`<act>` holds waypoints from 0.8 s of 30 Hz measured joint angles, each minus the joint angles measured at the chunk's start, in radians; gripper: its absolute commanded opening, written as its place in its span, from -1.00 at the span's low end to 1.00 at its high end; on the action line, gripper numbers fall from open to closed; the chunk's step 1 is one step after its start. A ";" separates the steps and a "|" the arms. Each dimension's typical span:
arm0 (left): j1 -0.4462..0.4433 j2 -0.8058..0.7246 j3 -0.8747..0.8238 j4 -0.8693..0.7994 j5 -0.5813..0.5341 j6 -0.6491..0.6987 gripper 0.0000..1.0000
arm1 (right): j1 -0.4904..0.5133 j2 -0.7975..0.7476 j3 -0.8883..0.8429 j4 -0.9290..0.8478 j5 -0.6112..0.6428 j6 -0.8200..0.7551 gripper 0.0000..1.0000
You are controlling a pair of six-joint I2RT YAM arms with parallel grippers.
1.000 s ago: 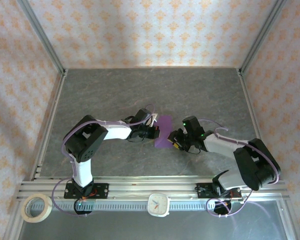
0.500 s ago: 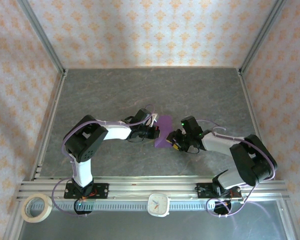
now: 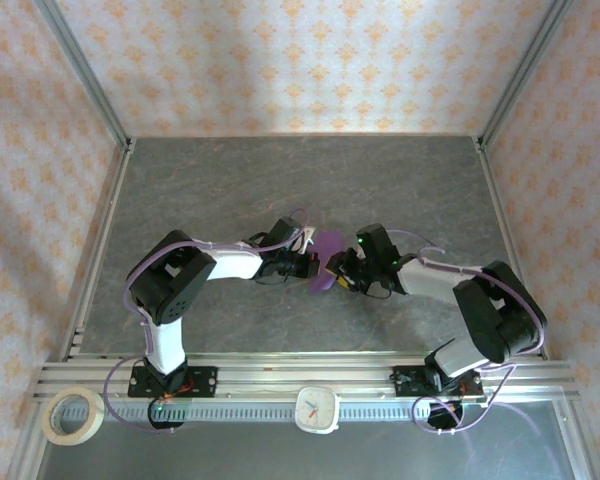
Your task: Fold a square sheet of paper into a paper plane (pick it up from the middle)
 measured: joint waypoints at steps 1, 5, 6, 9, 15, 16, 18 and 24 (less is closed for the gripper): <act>0.000 0.000 0.000 0.000 0.000 0.000 -1.00 | 0.000 0.006 0.004 0.002 0.002 -0.003 -0.09; 0.000 0.000 -0.008 0.014 0.010 -0.001 -1.00 | -0.001 0.035 0.008 0.015 0.003 -0.007 -0.09; 0.000 0.000 -0.011 0.019 0.014 -0.001 -1.00 | -0.001 0.040 0.008 0.019 0.003 -0.008 -0.11; 0.000 0.000 -0.018 0.032 0.027 -0.005 -1.00 | -0.010 0.048 0.009 0.035 0.002 -0.018 -0.15; 0.000 0.000 -0.021 0.039 0.031 -0.008 -1.00 | -0.049 0.065 0.016 0.087 -0.011 -0.039 -0.28; 0.000 0.000 -0.021 0.039 0.031 -0.008 -1.00 | -0.055 0.068 0.016 0.094 -0.015 -0.041 -0.31; 0.000 0.000 -0.021 0.039 0.031 -0.008 -1.00 | -0.065 0.071 0.016 0.111 -0.023 -0.048 -0.32; 0.000 0.000 -0.023 0.041 0.037 -0.010 -1.00 | -0.091 0.090 0.016 0.159 -0.055 -0.068 -0.34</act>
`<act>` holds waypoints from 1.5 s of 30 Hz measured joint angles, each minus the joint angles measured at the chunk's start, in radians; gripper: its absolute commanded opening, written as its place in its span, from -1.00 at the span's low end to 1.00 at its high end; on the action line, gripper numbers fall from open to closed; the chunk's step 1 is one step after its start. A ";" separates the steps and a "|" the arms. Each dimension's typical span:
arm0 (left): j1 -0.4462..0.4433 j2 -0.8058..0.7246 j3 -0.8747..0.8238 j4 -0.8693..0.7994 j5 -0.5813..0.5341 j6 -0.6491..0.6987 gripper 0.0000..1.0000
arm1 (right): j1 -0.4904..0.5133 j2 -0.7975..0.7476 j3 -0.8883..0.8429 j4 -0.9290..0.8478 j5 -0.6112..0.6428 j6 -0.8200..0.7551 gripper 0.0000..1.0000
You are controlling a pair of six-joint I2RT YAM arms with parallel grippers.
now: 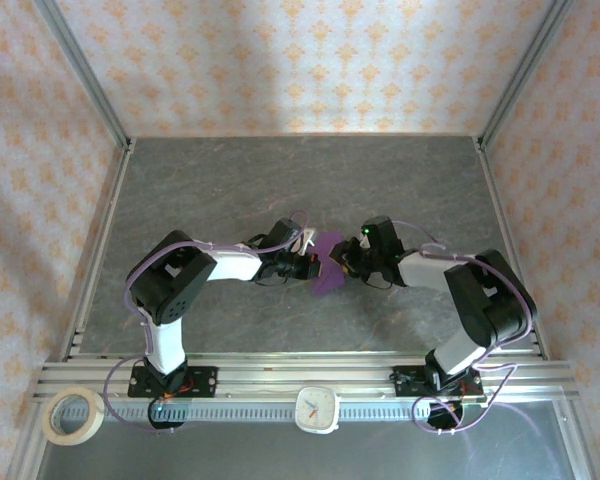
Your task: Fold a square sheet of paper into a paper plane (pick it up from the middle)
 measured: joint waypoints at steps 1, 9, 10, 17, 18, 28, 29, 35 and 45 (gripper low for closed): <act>0.000 0.000 0.000 0.000 0.002 -0.003 -1.00 | -0.003 0.004 0.000 0.006 -0.004 -0.003 -0.36; 0.000 0.000 0.000 -0.001 0.017 -0.012 -1.00 | -0.018 0.014 -0.023 0.068 -0.023 -0.040 -0.67; 0.000 0.000 0.000 -0.001 0.018 -0.014 -1.00 | -0.019 0.014 -0.024 0.073 -0.023 -0.047 -0.72; 0.000 -0.027 -0.002 -0.005 0.019 -0.018 -0.91 | -0.026 0.000 -0.038 0.091 -0.015 -0.073 -0.92; 0.000 -0.045 -0.005 -0.005 0.016 -0.018 -0.90 | -0.026 -0.015 -0.045 0.094 -0.010 -0.076 -0.95; 0.016 -0.421 -0.160 0.027 -0.229 -0.044 -0.77 | 0.090 -0.241 0.067 -0.140 0.288 -0.234 -1.00; 0.024 -0.452 -0.180 0.032 -0.258 -0.047 -0.76 | 0.126 -0.241 0.116 -0.193 0.351 -0.262 -1.00; 0.077 -0.573 -0.278 0.042 -0.362 -0.067 -0.70 | 0.219 -0.186 0.340 -0.469 0.694 -0.317 -1.00; 0.103 -0.645 -0.323 0.065 -0.382 -0.105 -0.68 | 0.241 -0.125 0.499 -0.823 0.918 -0.121 -1.00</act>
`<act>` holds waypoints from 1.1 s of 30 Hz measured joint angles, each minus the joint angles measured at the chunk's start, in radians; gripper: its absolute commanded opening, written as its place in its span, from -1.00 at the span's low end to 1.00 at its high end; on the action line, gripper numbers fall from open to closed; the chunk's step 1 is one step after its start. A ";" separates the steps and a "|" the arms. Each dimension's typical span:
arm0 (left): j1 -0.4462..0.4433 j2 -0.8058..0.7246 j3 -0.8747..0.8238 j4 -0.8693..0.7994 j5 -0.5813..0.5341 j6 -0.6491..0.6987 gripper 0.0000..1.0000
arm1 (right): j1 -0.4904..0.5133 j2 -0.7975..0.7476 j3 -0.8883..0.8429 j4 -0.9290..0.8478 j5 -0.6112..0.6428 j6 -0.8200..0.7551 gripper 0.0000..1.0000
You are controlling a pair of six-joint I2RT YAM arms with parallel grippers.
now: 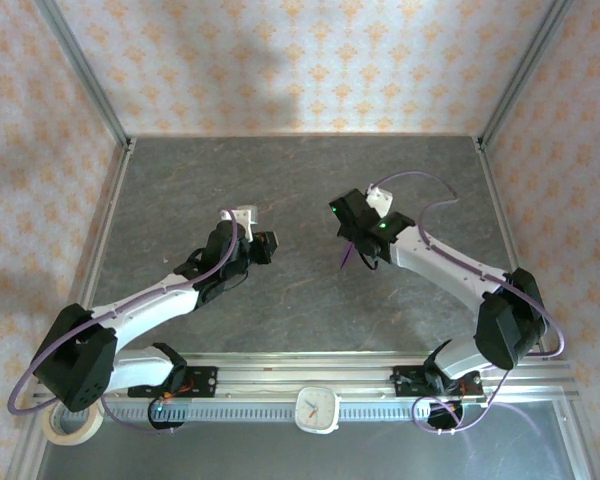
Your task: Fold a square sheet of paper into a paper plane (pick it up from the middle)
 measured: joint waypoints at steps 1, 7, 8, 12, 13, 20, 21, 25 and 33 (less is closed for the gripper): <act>0.000 0.001 0.000 0.000 0.000 0.000 -0.69 | 0.000 0.000 0.000 -0.011 -0.003 0.014 -1.00; 0.002 0.006 0.000 0.005 0.015 -0.035 -0.68 | 0.002 -0.006 -0.011 -0.051 -0.027 0.060 -1.00; 0.002 0.006 0.000 0.008 0.020 -0.043 -0.68 | 0.002 -0.006 -0.011 -0.055 -0.032 0.061 -1.00; 0.003 0.010 0.000 0.013 0.032 -0.060 -0.68 | 0.003 -0.007 -0.010 -0.062 -0.042 0.060 -1.00; 0.005 0.012 0.000 0.013 0.035 -0.060 -0.67 | 0.002 -0.007 -0.010 -0.068 -0.042 0.057 -1.00; 0.053 0.016 0.000 0.012 0.040 -0.060 -0.65 | 0.010 0.044 0.088 -0.145 0.015 0.019 -1.00; 0.066 0.013 -0.003 0.013 0.042 -0.061 -0.64 | 0.014 0.056 0.109 -0.162 0.040 0.006 -1.00; 0.122 -0.024 -0.040 0.012 0.053 -0.068 -0.64 | 0.042 0.119 0.192 -0.227 0.159 -0.036 -1.00; 0.268 -0.116 -0.093 -0.031 0.050 -0.102 -0.59 | 0.112 0.291 0.237 -0.292 0.337 -0.095 -1.00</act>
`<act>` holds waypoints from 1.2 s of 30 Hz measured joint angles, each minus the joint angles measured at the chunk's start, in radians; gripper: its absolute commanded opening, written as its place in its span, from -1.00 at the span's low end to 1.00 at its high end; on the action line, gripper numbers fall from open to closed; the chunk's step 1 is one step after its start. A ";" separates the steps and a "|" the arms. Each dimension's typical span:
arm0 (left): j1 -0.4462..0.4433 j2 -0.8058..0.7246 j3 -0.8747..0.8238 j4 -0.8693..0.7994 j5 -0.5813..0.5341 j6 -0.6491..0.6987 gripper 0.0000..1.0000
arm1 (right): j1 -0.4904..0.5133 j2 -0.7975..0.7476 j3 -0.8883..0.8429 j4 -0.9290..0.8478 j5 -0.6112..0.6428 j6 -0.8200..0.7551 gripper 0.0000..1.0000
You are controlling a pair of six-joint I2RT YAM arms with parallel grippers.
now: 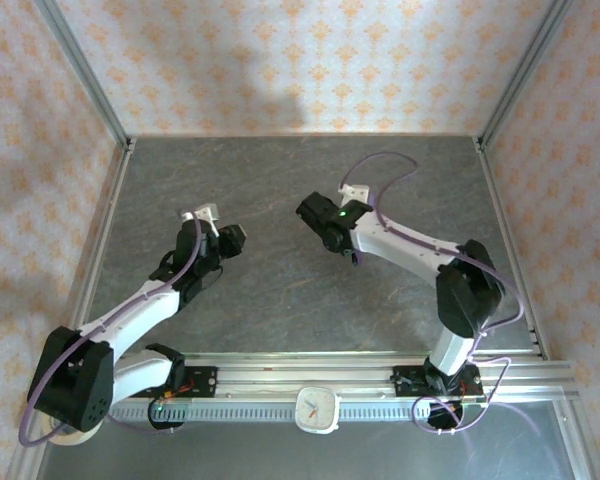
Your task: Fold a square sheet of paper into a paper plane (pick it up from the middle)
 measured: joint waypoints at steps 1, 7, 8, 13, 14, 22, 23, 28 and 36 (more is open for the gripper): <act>0.019 -0.013 -0.003 -0.011 -0.004 -0.003 -0.58 | 0.012 0.026 0.001 0.001 0.008 -0.007 -1.00; 0.084 -0.103 -0.027 -0.080 -0.050 -0.019 -0.51 | 0.095 0.206 0.062 0.009 -0.018 -0.064 -1.00; 0.086 -0.120 -0.030 -0.092 -0.056 -0.019 -0.51 | 0.106 0.235 0.079 0.016 -0.042 -0.074 -1.00; 0.086 -0.195 -0.036 -0.134 -0.068 -0.018 -0.45 | 0.130 0.290 0.099 0.119 -0.245 -0.094 -0.80; 0.086 -0.210 -0.040 -0.140 -0.064 -0.018 -0.45 | 0.128 0.280 0.090 0.163 -0.302 -0.096 -0.66; 0.086 -0.273 -0.087 -0.177 0.109 -0.021 -0.30 | 0.080 0.035 -0.130 0.546 -0.660 -0.050 -0.07; 0.086 -0.271 -0.098 -0.177 0.143 -0.021 -0.30 | 0.063 -0.011 -0.179 0.604 -0.703 -0.037 -0.07; 0.084 -0.238 -0.139 -0.158 0.295 -0.035 -0.32 | -0.060 -0.175 -0.407 0.810 -0.867 0.016 -0.21; -0.055 0.019 -0.105 -0.004 0.402 -0.075 -0.35 | -0.272 -0.222 -0.652 0.972 -1.099 0.113 -0.72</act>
